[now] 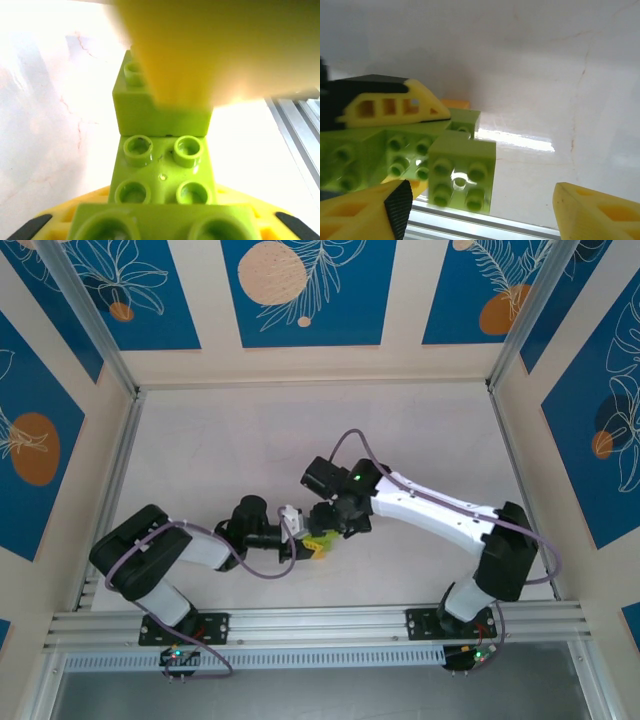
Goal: Assemble a carrot with lego
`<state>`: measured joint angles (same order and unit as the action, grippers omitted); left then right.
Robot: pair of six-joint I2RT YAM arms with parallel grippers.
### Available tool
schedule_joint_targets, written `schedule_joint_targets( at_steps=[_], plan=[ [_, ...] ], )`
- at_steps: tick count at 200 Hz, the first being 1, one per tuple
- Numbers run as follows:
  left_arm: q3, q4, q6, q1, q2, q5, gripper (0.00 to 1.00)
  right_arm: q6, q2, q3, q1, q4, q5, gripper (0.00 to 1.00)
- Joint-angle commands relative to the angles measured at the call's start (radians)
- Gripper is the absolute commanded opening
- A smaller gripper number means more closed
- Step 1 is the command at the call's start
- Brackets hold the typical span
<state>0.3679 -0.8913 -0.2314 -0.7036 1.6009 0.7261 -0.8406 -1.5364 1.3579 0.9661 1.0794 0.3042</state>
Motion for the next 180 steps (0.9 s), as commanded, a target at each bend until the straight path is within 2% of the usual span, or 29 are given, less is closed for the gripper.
schedule_joint_targets(
  at_steps=[1,28,59,109,122,136,141,145,180],
  plan=[
    [-0.002,0.051,-0.045,-0.008,0.033,-0.068,0.34,0.047,0.133,0.060,-0.015,0.017,0.062,0.77],
    [0.004,0.027,-0.064,0.011,0.027,-0.081,0.34,0.057,0.225,0.018,-0.059,0.030,0.070,0.77],
    [0.033,0.005,-0.071,0.059,0.044,-0.027,0.38,0.055,0.301,-0.074,-0.113,0.004,0.029,0.76],
    [0.102,-0.019,-0.045,0.137,0.119,0.082,0.48,0.071,0.304,-0.123,-0.144,-0.024,-0.014,0.75],
    [0.116,-0.018,-0.043,0.145,0.128,0.096,0.57,0.080,0.293,-0.123,-0.149,-0.031,-0.023,0.74],
    [0.121,-0.013,-0.042,0.147,0.132,0.102,0.74,0.087,0.279,-0.123,-0.155,-0.038,-0.032,0.74],
    [0.121,-0.014,-0.040,0.147,0.133,0.105,0.90,0.090,0.275,-0.123,-0.157,-0.042,-0.037,0.73],
    [0.121,-0.012,-0.041,0.148,0.133,0.106,0.98,0.091,0.271,-0.124,-0.158,-0.045,-0.040,0.73],
    [0.123,-0.013,-0.034,0.148,0.130,0.093,0.99,0.097,0.251,-0.133,-0.158,-0.060,-0.058,0.71]
  ],
)
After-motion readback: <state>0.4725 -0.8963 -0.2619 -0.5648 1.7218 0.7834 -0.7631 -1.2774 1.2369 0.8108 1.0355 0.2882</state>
